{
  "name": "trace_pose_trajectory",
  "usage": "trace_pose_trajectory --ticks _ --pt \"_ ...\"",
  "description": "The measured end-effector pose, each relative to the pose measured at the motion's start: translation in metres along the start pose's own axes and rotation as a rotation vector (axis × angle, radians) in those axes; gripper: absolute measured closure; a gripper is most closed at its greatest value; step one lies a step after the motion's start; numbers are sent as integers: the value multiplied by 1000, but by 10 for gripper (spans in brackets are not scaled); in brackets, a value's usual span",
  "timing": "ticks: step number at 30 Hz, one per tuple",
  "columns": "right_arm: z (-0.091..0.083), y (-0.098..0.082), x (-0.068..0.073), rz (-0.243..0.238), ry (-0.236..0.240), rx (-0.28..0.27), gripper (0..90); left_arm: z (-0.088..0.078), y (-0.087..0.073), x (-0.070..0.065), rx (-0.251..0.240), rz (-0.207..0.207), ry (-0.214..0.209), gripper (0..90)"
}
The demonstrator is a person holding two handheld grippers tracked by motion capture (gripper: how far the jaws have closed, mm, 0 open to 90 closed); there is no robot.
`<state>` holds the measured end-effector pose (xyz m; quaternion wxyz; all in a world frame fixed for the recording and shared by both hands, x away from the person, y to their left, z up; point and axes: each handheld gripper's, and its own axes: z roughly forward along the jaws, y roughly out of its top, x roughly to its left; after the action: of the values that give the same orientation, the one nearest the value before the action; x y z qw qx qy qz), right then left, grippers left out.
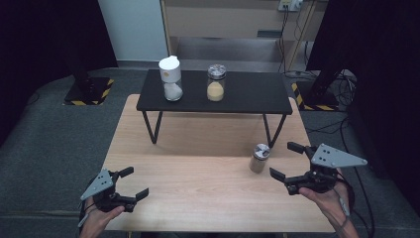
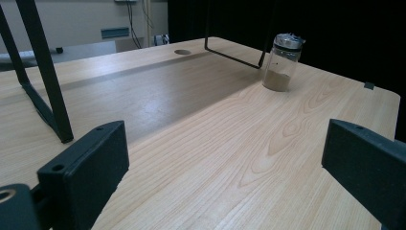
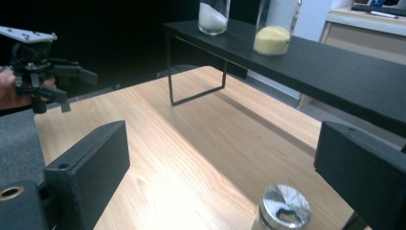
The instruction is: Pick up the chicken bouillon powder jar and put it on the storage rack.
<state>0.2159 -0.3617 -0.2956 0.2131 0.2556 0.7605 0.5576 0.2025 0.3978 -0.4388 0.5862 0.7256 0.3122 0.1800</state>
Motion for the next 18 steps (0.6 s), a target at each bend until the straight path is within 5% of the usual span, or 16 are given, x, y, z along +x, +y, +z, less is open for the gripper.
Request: trace_pose_trajectory --ticks 18 --pt "-1 -44 7 51 -23 30 57 1 0 0 2 0 0 12"
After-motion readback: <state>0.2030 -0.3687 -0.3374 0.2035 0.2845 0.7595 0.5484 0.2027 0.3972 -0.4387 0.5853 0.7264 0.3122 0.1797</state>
